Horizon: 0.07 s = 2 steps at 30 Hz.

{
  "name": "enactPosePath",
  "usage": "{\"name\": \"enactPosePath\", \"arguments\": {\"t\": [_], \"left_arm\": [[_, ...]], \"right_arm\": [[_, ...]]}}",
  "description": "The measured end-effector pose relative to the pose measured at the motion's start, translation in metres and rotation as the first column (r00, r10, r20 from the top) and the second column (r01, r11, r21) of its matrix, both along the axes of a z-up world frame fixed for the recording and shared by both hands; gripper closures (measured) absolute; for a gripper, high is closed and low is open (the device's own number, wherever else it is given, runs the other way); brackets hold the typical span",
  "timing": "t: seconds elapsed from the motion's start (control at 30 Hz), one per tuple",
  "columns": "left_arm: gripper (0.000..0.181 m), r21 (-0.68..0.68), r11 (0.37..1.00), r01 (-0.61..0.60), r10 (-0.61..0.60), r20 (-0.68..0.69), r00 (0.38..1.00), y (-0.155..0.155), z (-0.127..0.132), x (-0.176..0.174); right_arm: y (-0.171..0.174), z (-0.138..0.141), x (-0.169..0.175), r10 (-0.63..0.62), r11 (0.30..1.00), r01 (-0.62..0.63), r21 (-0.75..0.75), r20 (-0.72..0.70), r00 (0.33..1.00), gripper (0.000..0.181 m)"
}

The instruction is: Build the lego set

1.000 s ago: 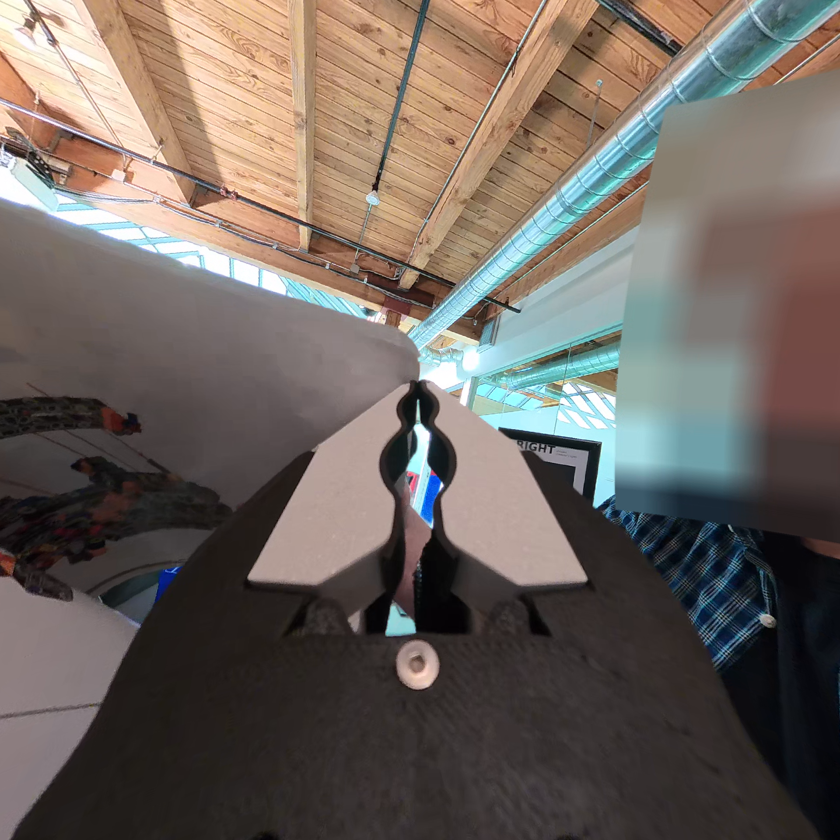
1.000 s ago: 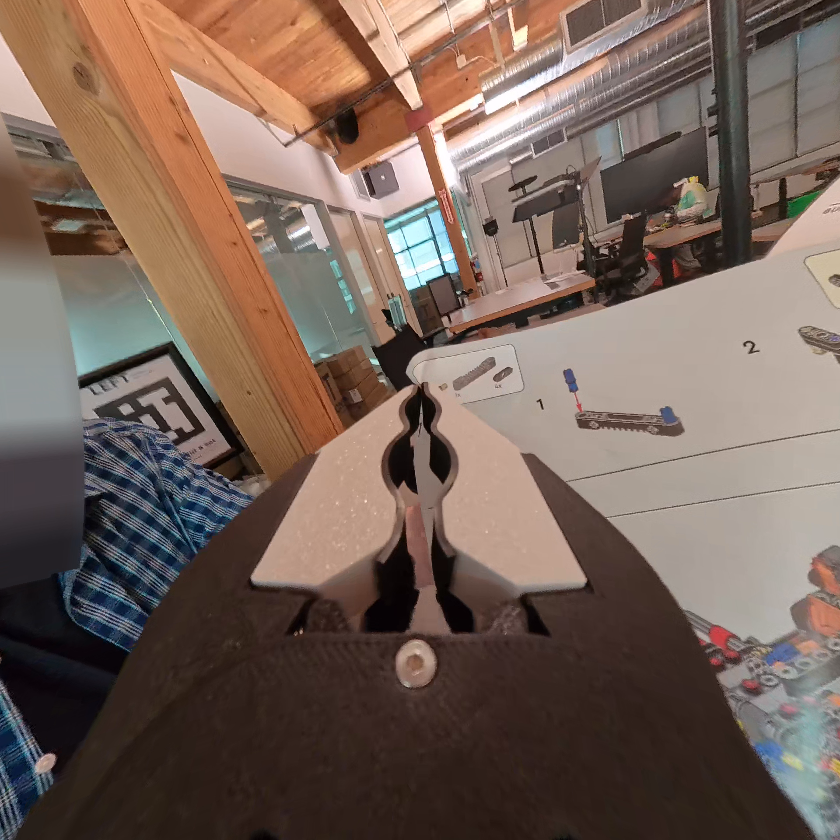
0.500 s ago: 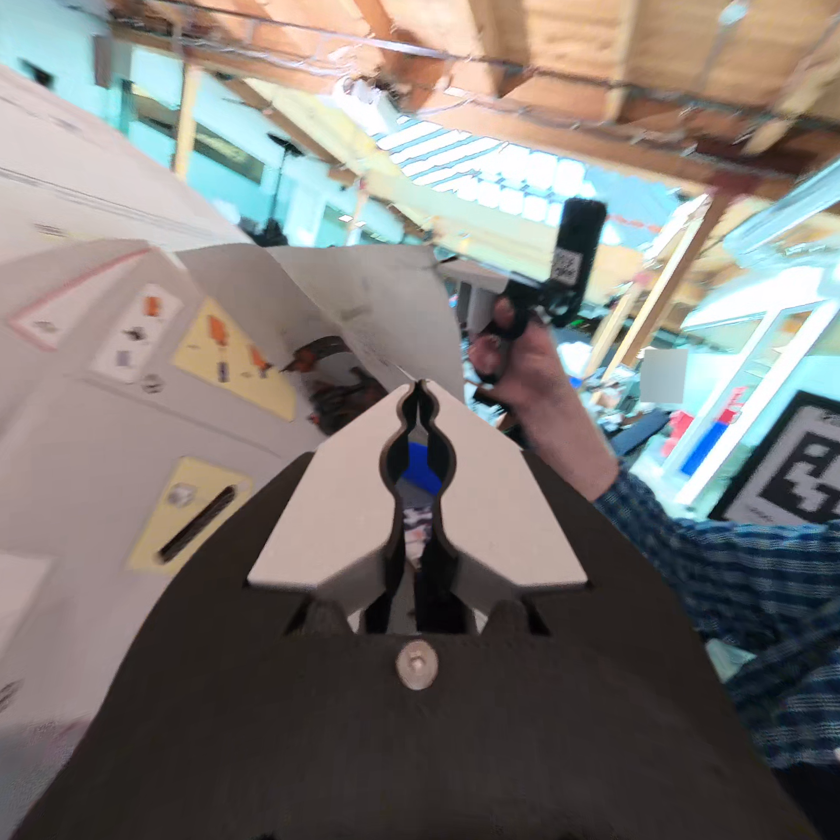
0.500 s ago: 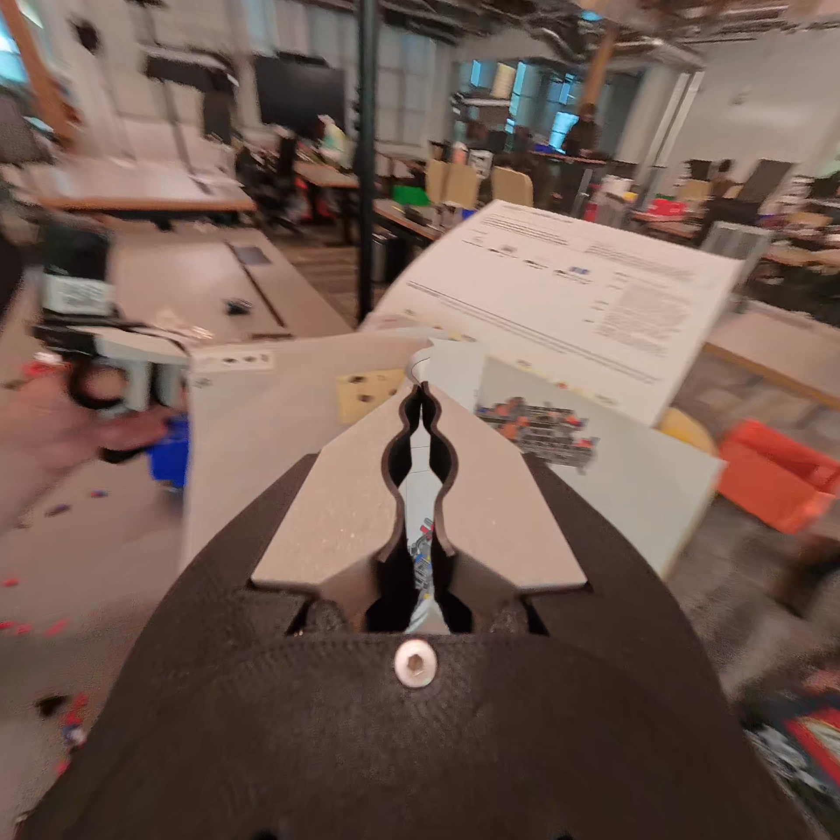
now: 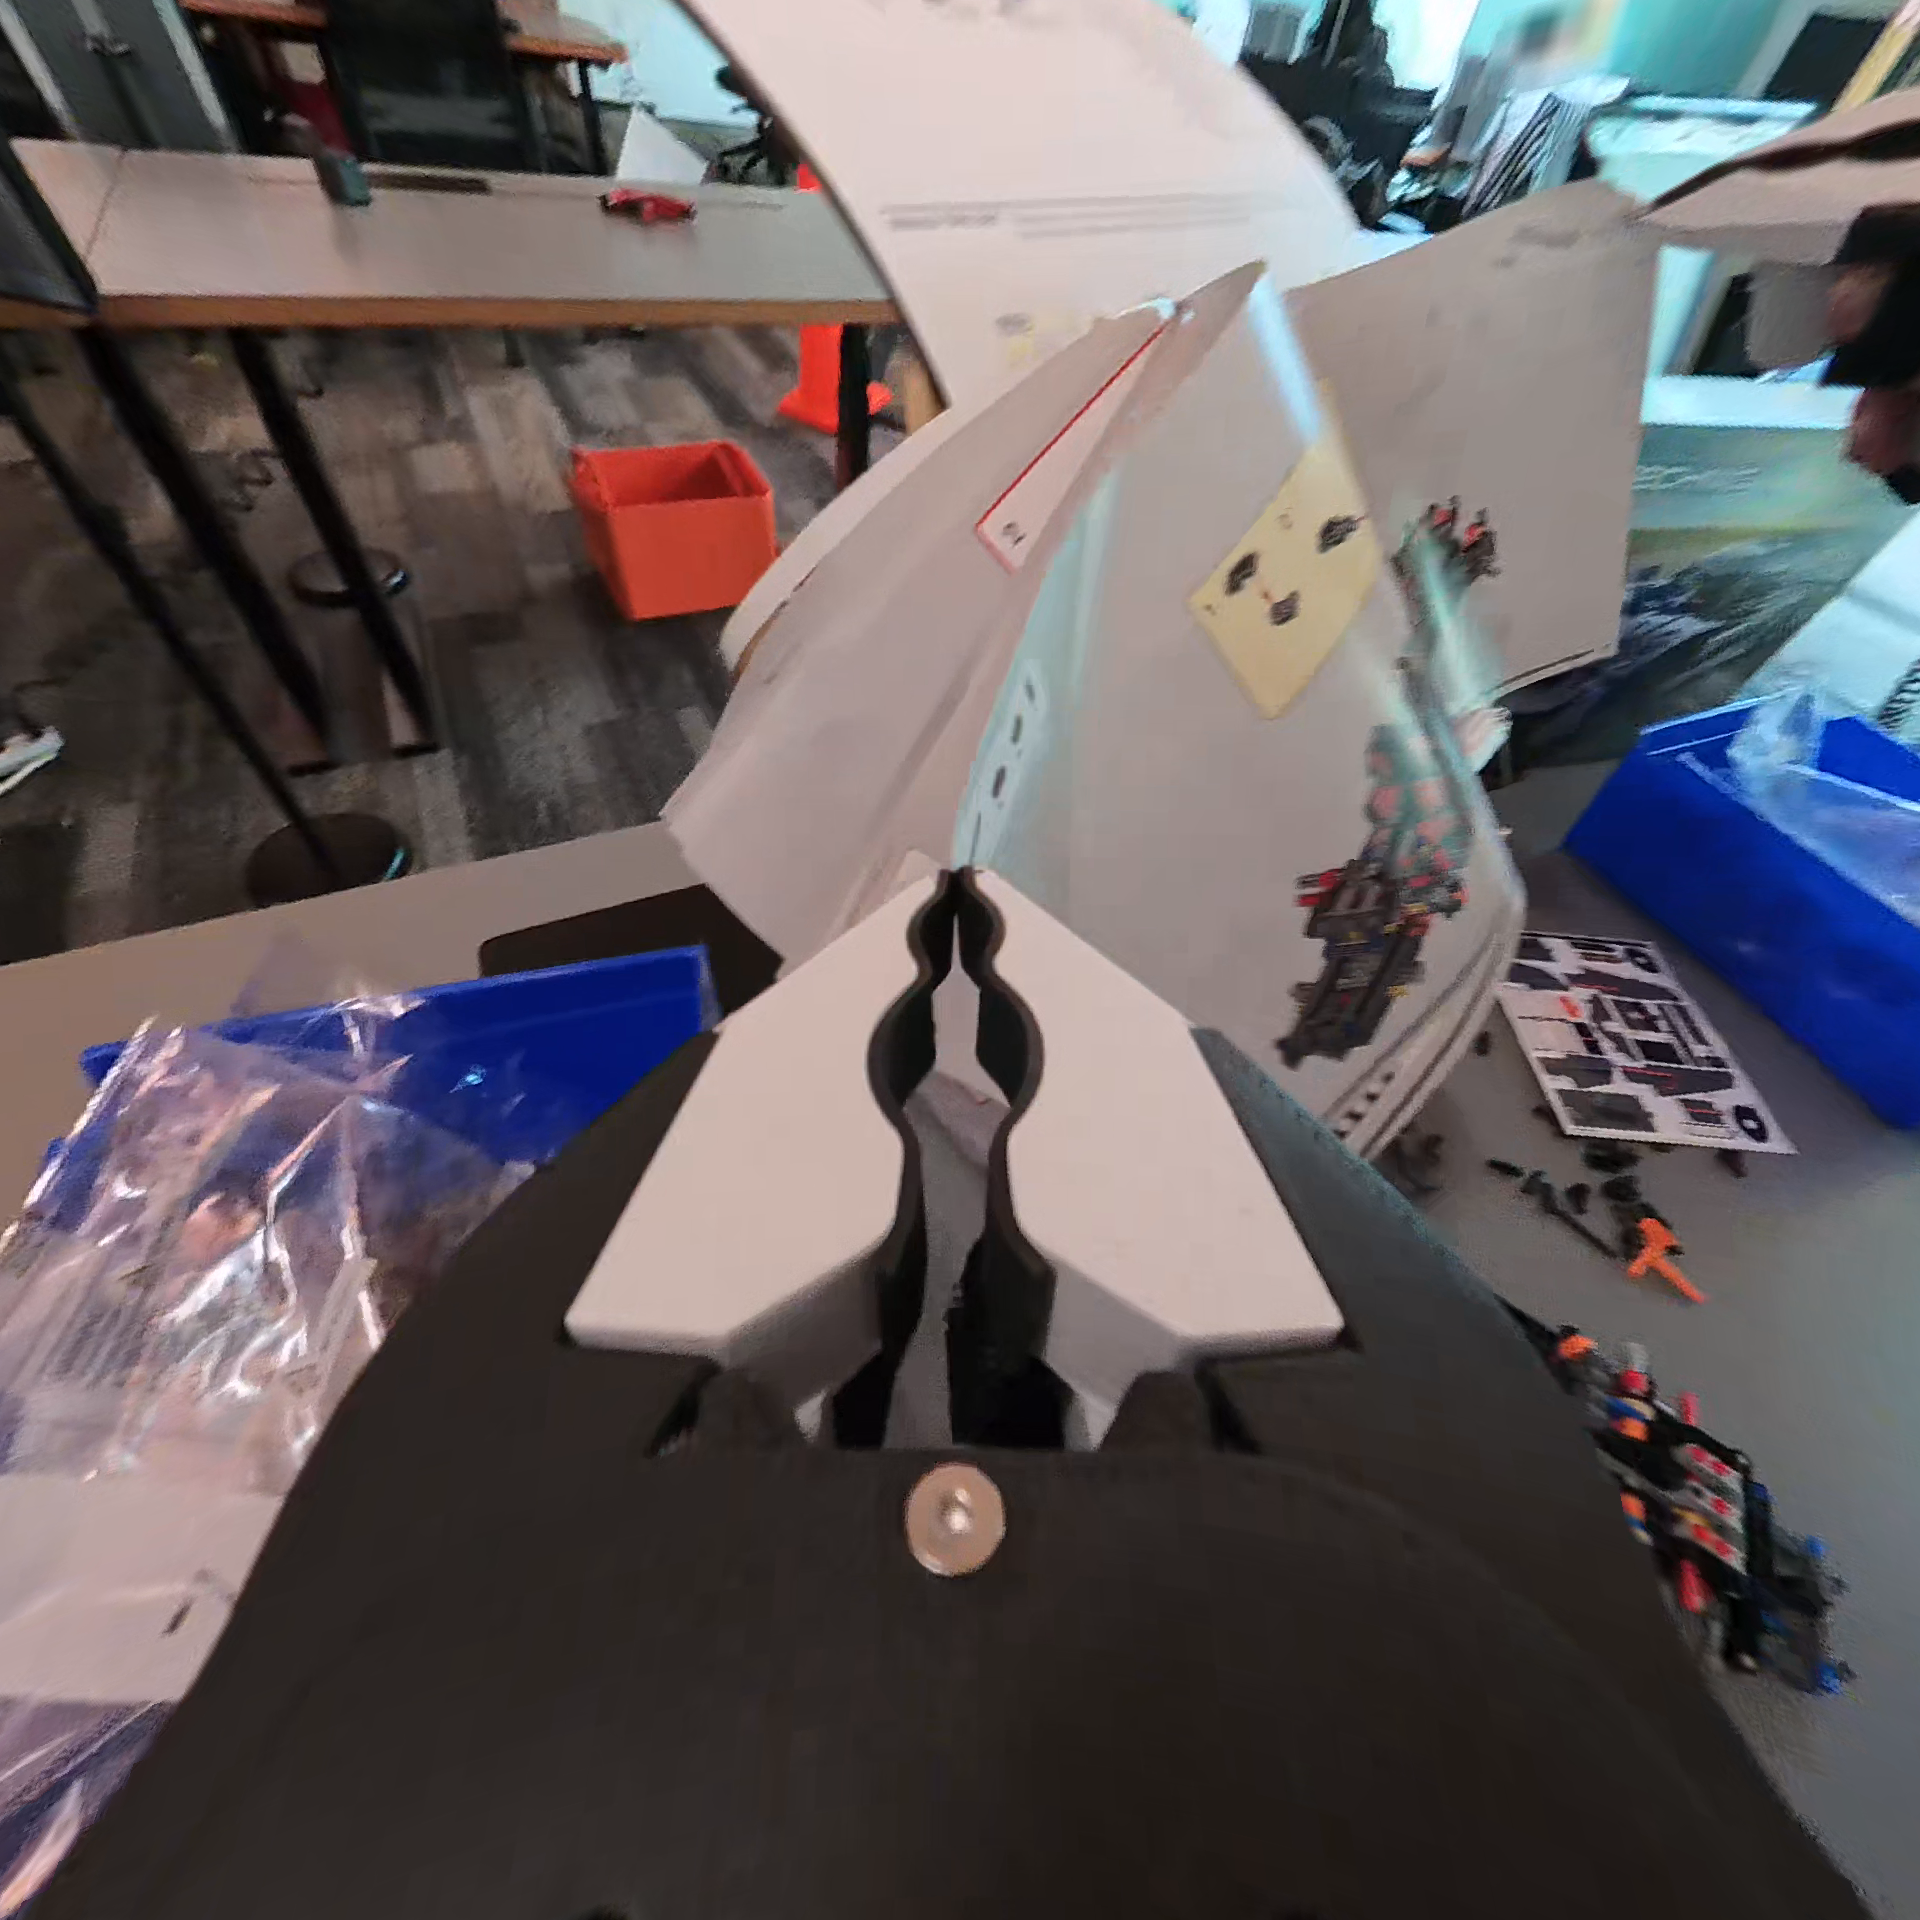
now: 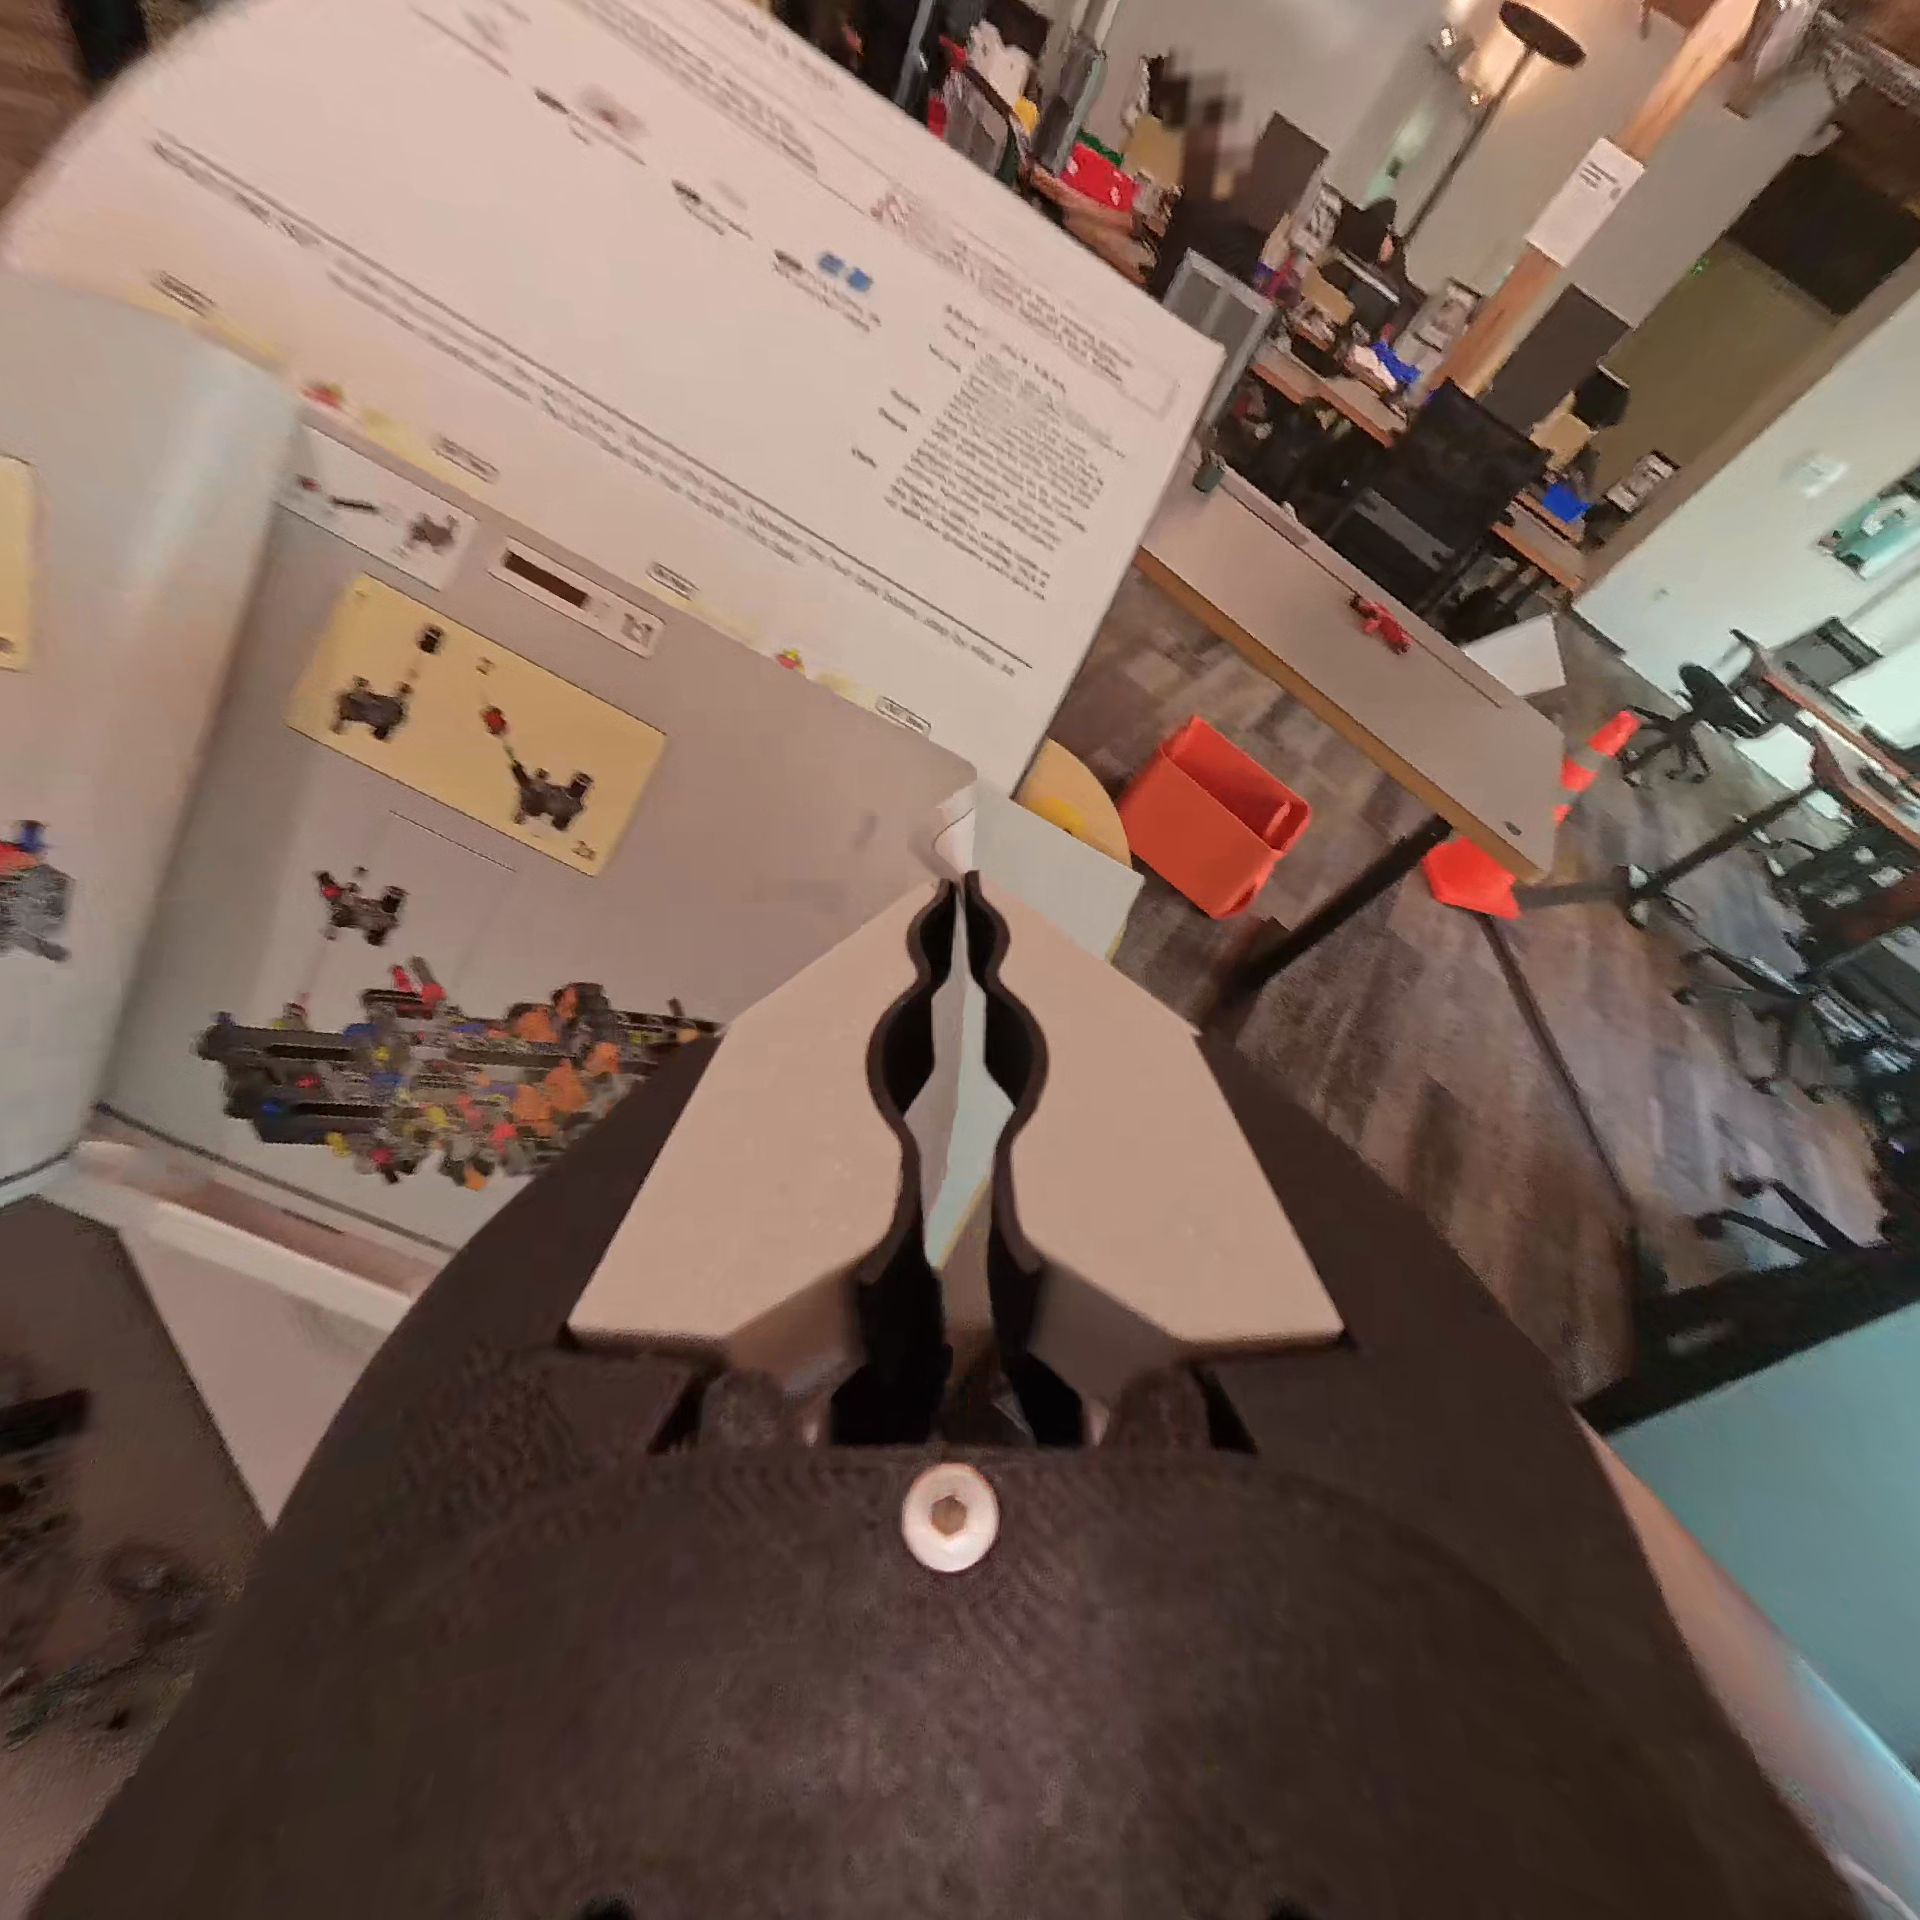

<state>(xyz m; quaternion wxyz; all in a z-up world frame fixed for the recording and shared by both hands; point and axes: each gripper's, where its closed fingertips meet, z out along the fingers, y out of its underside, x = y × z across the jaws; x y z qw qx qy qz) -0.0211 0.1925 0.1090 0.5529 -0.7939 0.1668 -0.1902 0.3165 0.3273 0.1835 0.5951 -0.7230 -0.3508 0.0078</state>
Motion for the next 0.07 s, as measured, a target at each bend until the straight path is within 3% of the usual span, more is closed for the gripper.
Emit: {"name": "enactPosePath", "arguments": {"t": [0.03,0.07], "left_arm": [[0.181,-0.008,1.000,-0.014,0.014,-0.016,1.000,0.0029,-0.0034,-0.0030],[0.181,-0.016,0.999,-0.029,0.029,-0.032,0.999,0.0053,-0.0068,-0.0061]], "right_arm": [[0.0045,-0.0037,0.0036,-0.028,1.000,0.028,-0.005,0.019,0.999,0.173],[0.0078,-0.0074,0.0072,-0.052,0.999,0.052,-0.014,0.034,0.998,0.163]]}}
